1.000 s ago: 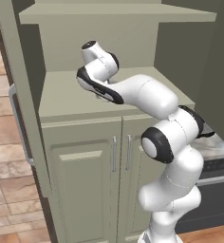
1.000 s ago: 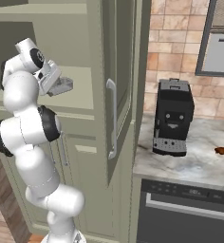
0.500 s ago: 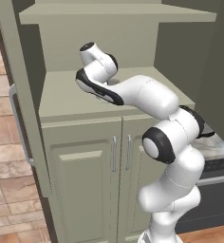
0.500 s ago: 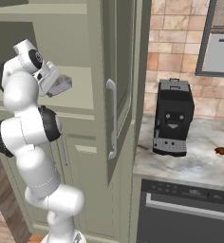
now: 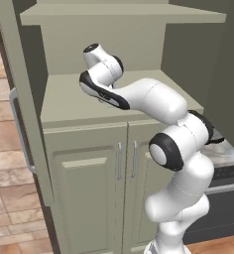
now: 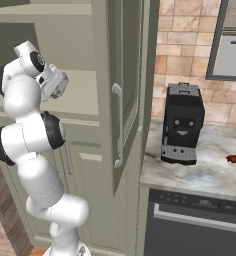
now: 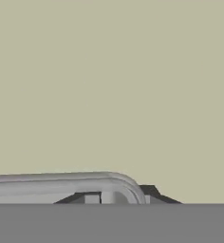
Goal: Retrieve the tupperware from the cabinet, then place the raw meat into the tupperware to avoid contamination.
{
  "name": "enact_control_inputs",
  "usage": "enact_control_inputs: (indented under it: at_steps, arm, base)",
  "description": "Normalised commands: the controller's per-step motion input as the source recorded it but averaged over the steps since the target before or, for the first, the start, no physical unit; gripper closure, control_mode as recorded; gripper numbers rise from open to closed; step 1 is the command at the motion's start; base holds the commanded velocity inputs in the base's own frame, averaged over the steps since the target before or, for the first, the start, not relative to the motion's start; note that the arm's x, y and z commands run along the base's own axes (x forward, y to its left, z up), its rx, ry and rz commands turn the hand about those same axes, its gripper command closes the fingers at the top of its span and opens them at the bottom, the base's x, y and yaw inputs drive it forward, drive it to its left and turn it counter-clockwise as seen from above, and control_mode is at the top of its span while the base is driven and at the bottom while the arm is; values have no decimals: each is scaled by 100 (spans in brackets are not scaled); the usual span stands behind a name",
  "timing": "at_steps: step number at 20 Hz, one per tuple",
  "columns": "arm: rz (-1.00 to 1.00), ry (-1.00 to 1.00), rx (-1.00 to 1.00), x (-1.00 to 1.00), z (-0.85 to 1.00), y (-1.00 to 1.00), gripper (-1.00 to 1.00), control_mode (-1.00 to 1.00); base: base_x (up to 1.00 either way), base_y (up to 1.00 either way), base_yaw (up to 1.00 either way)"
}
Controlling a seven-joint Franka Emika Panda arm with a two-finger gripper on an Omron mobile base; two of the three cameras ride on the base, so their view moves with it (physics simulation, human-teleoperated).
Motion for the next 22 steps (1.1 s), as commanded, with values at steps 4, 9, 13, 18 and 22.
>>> enact_control_inputs:
  at_steps: [4, 9, 13, 18, 22]
  arm:
    - [-1, 2, 0, 1, 0, 3, 100, -100]
    - [-4, 3, 7, -13, 15, 0, 100, -100]
    - [-4, 1, 11, -42, 21, 0, 100, -100]
    - [-6, 4, 12, -48, 24, 0, 100, -100]
    - [-5, 2, 9, -61, 12, 0, 100, -100]
  base:
    - [0, 0, 0]
    - [0, 0, 0]
    - [0, 0, 0]
    - [0, 0, 0]
    - [0, 0, 0]
